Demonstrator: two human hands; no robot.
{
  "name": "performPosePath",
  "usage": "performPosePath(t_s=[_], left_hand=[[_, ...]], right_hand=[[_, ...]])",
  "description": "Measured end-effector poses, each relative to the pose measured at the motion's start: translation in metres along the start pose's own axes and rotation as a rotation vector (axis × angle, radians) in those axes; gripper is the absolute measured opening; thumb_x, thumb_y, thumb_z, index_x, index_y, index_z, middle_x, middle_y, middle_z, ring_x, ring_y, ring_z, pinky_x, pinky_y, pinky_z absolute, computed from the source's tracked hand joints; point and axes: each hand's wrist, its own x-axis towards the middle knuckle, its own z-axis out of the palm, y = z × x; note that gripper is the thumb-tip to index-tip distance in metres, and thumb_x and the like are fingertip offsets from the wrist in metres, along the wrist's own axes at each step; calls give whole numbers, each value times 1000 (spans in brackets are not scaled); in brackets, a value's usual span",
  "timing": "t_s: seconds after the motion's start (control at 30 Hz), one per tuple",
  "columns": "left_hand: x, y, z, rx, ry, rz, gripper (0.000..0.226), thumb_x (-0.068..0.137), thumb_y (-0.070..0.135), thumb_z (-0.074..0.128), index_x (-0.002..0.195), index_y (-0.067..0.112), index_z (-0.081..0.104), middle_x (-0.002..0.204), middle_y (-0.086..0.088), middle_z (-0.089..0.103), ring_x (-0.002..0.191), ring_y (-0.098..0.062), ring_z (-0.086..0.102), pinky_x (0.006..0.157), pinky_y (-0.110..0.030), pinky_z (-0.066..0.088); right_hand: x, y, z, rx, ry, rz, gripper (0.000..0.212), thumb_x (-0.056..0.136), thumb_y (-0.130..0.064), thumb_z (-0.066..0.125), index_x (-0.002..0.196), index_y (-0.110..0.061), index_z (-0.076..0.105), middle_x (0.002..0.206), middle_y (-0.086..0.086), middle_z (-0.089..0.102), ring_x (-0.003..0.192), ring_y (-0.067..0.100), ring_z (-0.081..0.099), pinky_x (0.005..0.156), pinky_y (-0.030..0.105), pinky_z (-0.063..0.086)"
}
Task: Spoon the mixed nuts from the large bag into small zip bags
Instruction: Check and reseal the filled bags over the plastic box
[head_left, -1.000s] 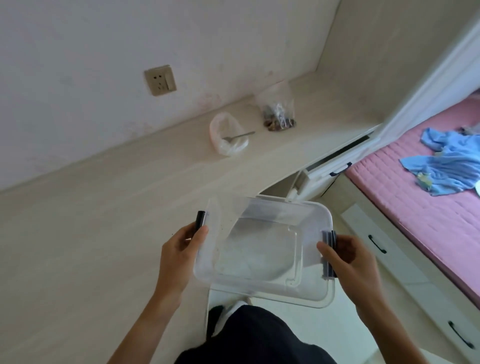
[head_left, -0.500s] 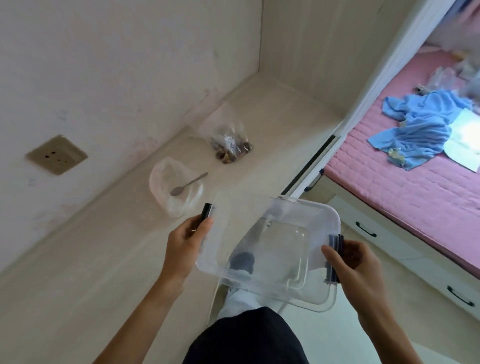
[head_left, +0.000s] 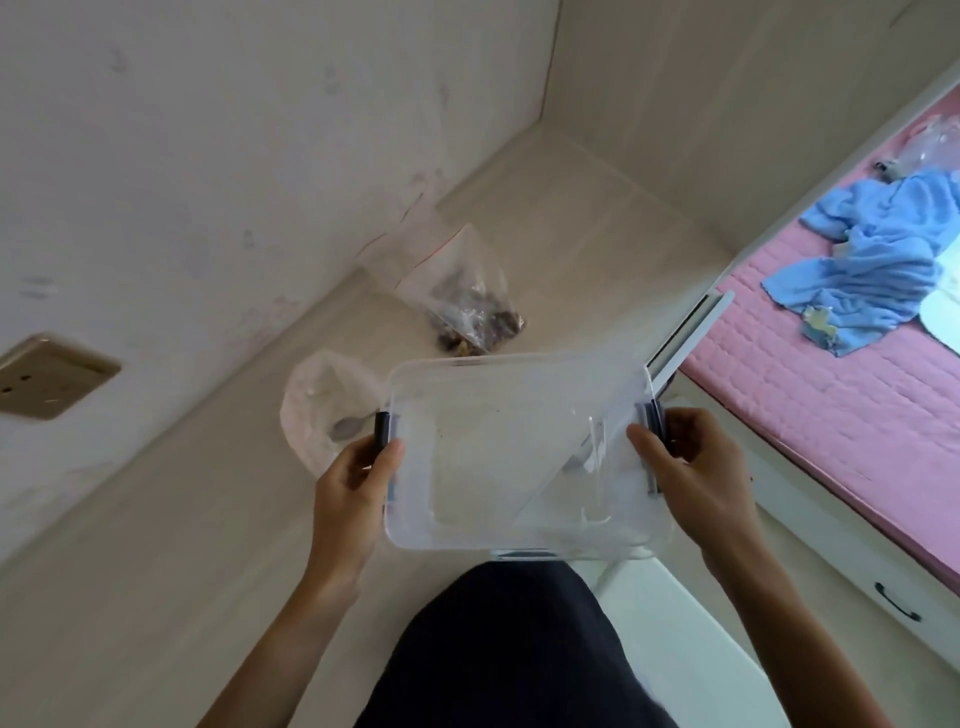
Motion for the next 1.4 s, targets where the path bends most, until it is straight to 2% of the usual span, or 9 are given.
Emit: performPosePath(t_s=[0.23, 0.6, 0.67, 0.87, 1.0, 1.07, 1.13, 1.2, 1.4], left_hand=[[-14, -14, -2, -57, 177, -50, 6, 96, 34, 72, 99, 32, 76, 91, 11, 77, 76, -4, 73, 59, -24, 59], [-76, -40, 34, -94, 614, -210, 14, 94, 38, 73, 100, 25, 73, 85, 4, 75, 77, -16, 72, 59, -25, 57], [-87, -47, 36, -60, 657, -216, 10, 96, 37, 72, 98, 27, 73, 83, 6, 74, 81, -21, 72, 68, -35, 61], [-102, -67, 43, -86, 738, -288, 9, 98, 33, 70, 96, 24, 72, 83, -8, 73, 89, -39, 71, 82, -53, 61], [-100, -68, 46, -54, 759, -276, 16, 99, 37, 67, 97, 22, 71, 87, -12, 72, 88, -37, 71, 79, -46, 62], [-102, -63, 44, 55, 775, -273, 30, 97, 48, 67, 110, 20, 69, 96, -1, 74, 91, -25, 71, 71, -27, 56], [-101, -53, 42, 176, 825, -210, 49, 95, 47, 70, 134, 18, 60, 122, 9, 65, 110, -13, 62, 81, -18, 49], [-90, -35, 41, 312, 831, -36, 52, 96, 36, 72, 141, 15, 55, 134, 8, 56, 120, -12, 55, 98, -30, 46], [-2, 29, 61, 471, 562, 403, 37, 95, 14, 73, 131, 14, 62, 133, 4, 63, 119, -9, 59, 100, -31, 50]], right_hand=[[54, -22, 20, -92, -213, -70, 21, 90, -33, 76, 106, -25, 65, 95, -4, 71, 87, 20, 69, 79, 45, 63], [128, -36, 62, -254, -699, -291, 25, 89, -25, 77, 108, -18, 62, 91, -10, 69, 77, 9, 68, 64, 26, 59], [131, -33, 70, -303, -775, -298, 26, 89, -24, 77, 108, -17, 61, 90, -8, 69, 71, 10, 68, 62, 33, 62], [129, -18, 92, -397, -895, -349, 28, 89, -22, 79, 105, -14, 58, 87, -1, 68, 56, 5, 65, 45, 15, 50], [131, -18, 99, -439, -920, -373, 33, 87, -28, 81, 103, -15, 56, 90, 1, 68, 66, 10, 66, 49, 16, 53], [134, -22, 100, -484, -957, -383, 41, 85, -41, 82, 106, -18, 56, 94, -4, 68, 73, 12, 69, 54, 21, 55], [144, -32, 99, -533, -943, -411, 52, 83, -60, 76, 110, -22, 54, 98, -9, 67, 79, 8, 68, 62, 23, 51], [160, -50, 99, -525, -868, -461, 54, 84, -67, 69, 110, -22, 54, 98, -10, 66, 82, 4, 64, 65, 22, 46], [212, -111, 111, -399, -694, -616, 32, 93, -45, 70, 109, -19, 59, 85, -19, 59, 75, -10, 55, 56, 4, 35]])
